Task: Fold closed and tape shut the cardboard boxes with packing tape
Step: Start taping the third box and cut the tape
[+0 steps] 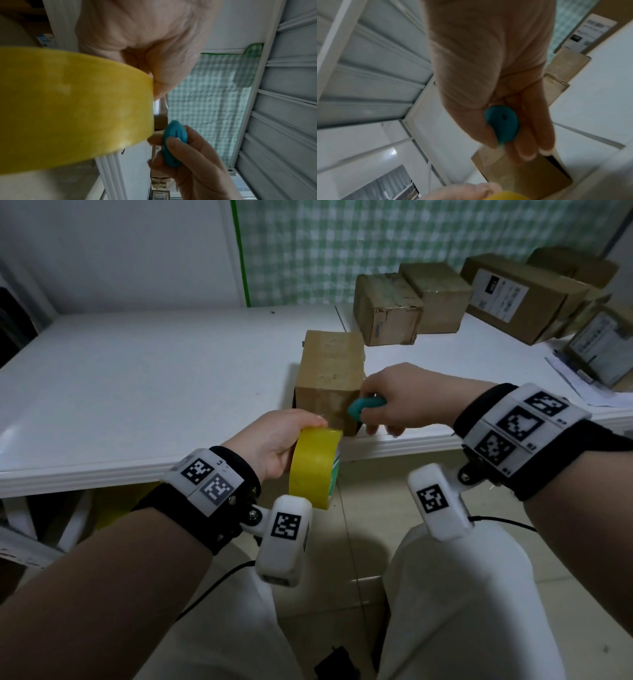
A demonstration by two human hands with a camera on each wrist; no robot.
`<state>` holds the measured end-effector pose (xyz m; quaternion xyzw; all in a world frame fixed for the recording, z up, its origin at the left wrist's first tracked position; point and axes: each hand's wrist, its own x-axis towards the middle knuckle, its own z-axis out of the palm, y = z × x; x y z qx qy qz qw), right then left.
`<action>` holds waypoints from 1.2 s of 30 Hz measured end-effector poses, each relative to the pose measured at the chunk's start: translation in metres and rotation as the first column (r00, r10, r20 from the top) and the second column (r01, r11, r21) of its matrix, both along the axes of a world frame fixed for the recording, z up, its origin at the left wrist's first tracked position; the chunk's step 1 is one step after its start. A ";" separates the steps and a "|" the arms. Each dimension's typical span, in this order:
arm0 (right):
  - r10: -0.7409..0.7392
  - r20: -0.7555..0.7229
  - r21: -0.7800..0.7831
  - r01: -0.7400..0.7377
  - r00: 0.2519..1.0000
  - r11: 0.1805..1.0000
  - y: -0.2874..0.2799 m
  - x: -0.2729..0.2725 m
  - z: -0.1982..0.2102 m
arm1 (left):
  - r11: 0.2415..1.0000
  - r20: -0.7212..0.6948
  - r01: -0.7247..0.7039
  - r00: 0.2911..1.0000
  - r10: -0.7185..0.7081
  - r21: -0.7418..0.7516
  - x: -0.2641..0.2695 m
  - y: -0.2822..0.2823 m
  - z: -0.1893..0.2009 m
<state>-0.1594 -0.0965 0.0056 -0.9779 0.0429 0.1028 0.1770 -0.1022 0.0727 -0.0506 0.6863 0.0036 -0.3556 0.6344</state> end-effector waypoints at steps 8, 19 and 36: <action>-0.176 0.116 0.631 0.064 0.978 0.774 0.014 -0.009 -0.019 | 0.993 0.103 0.119 0.988 -0.117 -0.019 -0.002 0.011 0.000; -0.253 0.214 0.699 0.033 0.943 0.714 0.028 -0.004 -0.040 | 0.982 0.315 0.176 0.931 -0.187 0.064 -0.010 0.024 0.011; -0.307 0.271 0.710 0.026 0.912 0.703 0.036 0.001 -0.040 | 0.978 0.500 0.192 0.841 -0.208 0.085 -0.010 0.037 0.014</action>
